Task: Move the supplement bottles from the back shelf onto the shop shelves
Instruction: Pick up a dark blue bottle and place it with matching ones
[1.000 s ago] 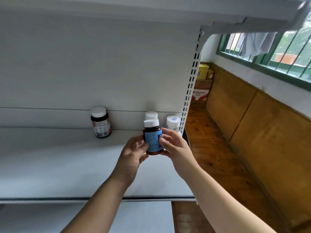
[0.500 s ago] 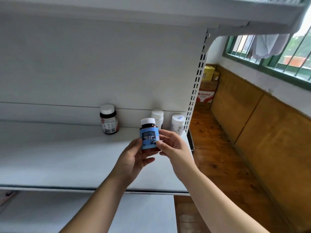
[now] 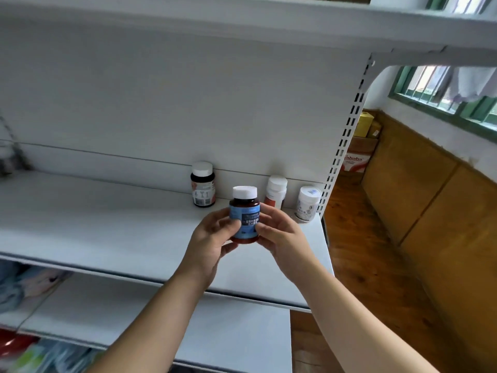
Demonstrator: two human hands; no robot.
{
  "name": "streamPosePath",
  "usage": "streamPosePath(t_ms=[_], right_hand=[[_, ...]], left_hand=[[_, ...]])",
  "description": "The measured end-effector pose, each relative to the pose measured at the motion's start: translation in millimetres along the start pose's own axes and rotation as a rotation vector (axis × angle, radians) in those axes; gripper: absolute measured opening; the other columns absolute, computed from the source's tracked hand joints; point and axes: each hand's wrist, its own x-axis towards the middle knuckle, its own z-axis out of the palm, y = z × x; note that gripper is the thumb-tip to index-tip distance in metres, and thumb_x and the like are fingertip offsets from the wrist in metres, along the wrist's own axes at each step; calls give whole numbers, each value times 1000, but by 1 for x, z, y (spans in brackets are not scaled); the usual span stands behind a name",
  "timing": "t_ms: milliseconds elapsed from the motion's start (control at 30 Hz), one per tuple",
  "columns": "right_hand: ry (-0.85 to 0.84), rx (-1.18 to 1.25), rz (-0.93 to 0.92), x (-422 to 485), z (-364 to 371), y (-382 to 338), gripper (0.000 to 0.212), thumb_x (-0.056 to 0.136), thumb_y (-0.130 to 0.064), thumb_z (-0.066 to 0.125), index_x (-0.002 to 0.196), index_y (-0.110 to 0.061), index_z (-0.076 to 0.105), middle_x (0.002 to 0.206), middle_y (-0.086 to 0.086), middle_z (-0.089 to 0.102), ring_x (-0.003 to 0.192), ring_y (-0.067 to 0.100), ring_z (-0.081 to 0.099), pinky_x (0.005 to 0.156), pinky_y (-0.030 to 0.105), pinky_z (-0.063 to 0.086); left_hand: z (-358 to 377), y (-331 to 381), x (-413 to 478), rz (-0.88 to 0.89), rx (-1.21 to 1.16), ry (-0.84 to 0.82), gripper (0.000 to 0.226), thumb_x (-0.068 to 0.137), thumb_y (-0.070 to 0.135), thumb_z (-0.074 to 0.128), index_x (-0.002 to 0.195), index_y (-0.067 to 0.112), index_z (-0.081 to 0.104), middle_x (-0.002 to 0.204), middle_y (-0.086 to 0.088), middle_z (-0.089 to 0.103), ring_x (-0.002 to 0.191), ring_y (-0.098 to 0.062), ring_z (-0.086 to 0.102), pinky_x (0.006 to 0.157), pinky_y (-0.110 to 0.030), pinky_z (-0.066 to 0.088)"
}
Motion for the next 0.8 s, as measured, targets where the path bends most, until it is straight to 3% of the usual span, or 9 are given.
streamPosePath(t_ms=[133,233,333,433,567,700,800], right_hand=[[-166,70,48,12,32,10,38,72,-7,56,110,-14,59,94,-1,73,90,17,67,80,26,55],[-299,72,79,19,75,23,39,73,-8,56,111,-14,58,99,2,71,94,21,65,86,33,54],[-419,58,100,18,134,40,41,72,-7,58,113,-13,56,106,7,69,99,25,64,92,41,50],[-523,57,125,10,198,55,45,70,-7,60,113,-13,55,106,7,68,96,21,65,91,39,51],[-616,26,115,-2,286,81,41,67,-7,63,106,-19,59,98,1,72,93,21,66,88,40,52],[-655,15,98,-16,385,109,44,68,-7,66,109,-19,58,107,11,67,100,28,64,88,47,51],[-681,27,107,-24,459,133,41,77,3,65,111,-18,57,112,13,65,104,28,63,89,42,52]], left_hand=[[-26,15,-19,64,33,181,32,63,31,66,94,25,62,101,-4,67,96,-25,62,81,-35,46],[-62,30,-43,96,19,325,29,63,31,66,92,27,65,98,0,68,95,-22,62,82,-35,46],[-110,47,-74,140,-12,464,22,68,25,68,89,27,69,90,3,72,95,-25,64,90,-43,46],[-158,68,-109,203,-45,567,23,84,9,60,105,15,65,80,7,74,85,-21,65,89,-43,48],[-226,94,-158,241,-23,622,22,88,7,52,100,19,65,91,-1,72,93,-25,63,89,-41,49],[-309,124,-205,263,-10,657,24,90,8,49,110,15,61,94,-2,71,85,-17,68,79,-33,57],[-374,151,-237,267,48,702,29,90,9,50,118,13,58,103,-4,68,90,-16,67,86,-34,54]])
